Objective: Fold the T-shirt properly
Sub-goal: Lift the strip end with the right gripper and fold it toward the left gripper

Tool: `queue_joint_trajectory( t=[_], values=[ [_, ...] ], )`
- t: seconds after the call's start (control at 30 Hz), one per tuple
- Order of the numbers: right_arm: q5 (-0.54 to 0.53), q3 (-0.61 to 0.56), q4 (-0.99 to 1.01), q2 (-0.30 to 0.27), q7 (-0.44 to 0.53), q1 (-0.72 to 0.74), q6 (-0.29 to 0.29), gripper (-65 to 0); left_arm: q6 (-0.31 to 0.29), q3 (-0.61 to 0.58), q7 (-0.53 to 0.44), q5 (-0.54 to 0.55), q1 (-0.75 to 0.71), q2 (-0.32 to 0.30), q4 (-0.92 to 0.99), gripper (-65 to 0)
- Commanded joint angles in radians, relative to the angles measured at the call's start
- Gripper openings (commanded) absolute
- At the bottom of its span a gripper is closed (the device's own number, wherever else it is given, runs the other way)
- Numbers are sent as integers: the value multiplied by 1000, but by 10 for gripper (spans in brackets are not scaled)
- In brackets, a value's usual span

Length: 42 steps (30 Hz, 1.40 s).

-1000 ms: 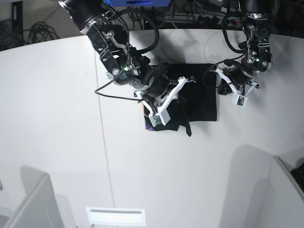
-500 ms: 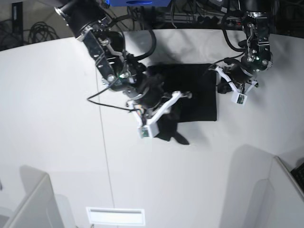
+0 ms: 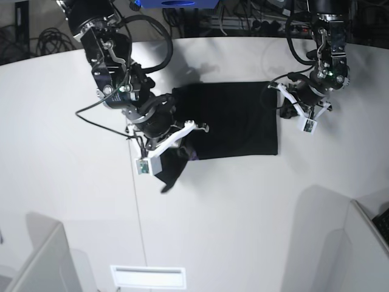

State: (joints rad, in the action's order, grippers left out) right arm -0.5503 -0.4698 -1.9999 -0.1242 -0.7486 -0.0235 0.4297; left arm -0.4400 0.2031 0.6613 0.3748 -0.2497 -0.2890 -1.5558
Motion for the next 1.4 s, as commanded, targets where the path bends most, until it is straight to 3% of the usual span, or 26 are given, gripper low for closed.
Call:
queue_joint_trajectory(
  t=[0.0, 0.33, 0.67, 0.87, 1.2, 1.37],
  values=[
    [-6, 1, -20, 11, 21, 9, -15, -650, 10, -1, 47, -24, -9, -8, -2, -650],
    [2, -191, -19, 27, 119, 35, -9, -650, 10, -4, 47, -24, -10, -5, 2, -650],
    [5, -214, 127, 97, 134, 90, -13, -650, 10, -83, 47, -23, -10, 15, -1, -650],
    [5, -298, 271, 94, 280, 106, -16, -650, 10, -81, 47, -15, -10, 12, -2, -650],
    [5, -373, 276, 100, 283, 127, -16, -650, 10, -81, 47, -17, -24, 10, -2, -650],
    [0, -470, 347, 110, 283, 172, -16, -650, 10, -80, 47, -15, -29, 10, -5, -650]
  ],
)
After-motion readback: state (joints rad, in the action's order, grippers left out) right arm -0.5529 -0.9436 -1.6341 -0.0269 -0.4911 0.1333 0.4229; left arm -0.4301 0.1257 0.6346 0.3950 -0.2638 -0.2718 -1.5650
